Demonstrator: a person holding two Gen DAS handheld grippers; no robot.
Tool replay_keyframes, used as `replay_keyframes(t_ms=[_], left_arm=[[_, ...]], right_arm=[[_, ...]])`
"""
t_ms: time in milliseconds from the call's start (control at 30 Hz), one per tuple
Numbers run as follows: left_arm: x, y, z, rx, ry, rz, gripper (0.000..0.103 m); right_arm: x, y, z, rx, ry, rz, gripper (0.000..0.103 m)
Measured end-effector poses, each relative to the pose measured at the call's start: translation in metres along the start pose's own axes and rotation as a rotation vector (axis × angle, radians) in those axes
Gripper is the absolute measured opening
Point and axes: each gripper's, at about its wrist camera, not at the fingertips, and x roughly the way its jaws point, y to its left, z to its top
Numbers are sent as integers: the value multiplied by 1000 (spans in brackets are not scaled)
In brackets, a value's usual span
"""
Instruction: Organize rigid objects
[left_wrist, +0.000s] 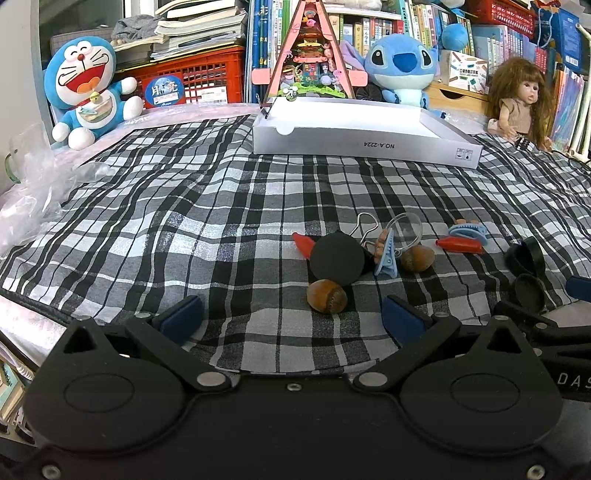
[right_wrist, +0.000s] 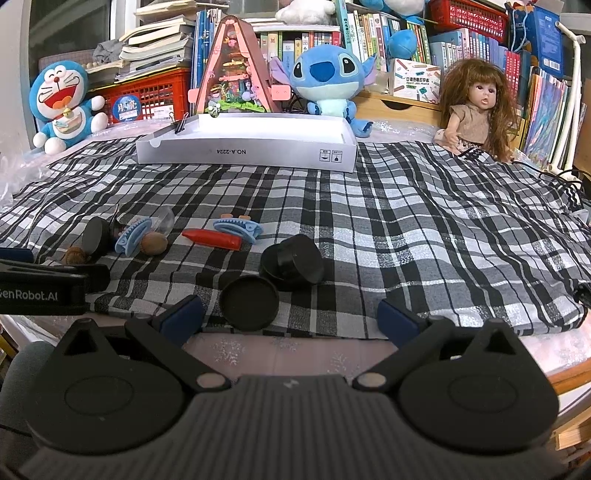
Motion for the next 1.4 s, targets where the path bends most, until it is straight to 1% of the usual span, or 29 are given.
replay_keyframes(t_ms=[500,600,733,867,900,1033,1133,1233,1300,1333,1367,1400], left_arm=[[-1,-5,0,6,-5,-3,103],[-2,-6,0,9,0,-2,102],[-7,-5,-1,12,-8,-26,90],[-14,-3,-2,7,-24,-54,75],[-16,-2,-2,5,-28,-61,73],[-22,0,-3,-7,-42,-84,61],[-24,1,-3,-23,-50,-93,51],[-25,3,-2,-32,-55,-103,46],[-25,2,-1,-30,-59,-107,40],[-25,1,-2,-27,-59,-109,34],[-24,1,-2,-25,-58,-112,28],[-24,0,-1,-22,-56,-116,25]], right_arm=[[-3,0,-2,-5,-29,20,103],[-6,1,-2,-18,-39,24,101],[-9,0,-2,-2,-46,45,99],[-13,-4,-4,35,-53,55,95],[-14,-4,-4,44,-59,58,94],[-18,-6,-5,80,-78,81,90],[-20,-6,-5,100,-93,100,85],[-26,-7,-4,116,-129,108,80],[-29,-6,-4,116,-146,111,75],[-29,-6,-3,115,-149,108,73],[-29,-5,-3,112,-145,105,69],[-28,-5,-3,112,-139,103,64]])
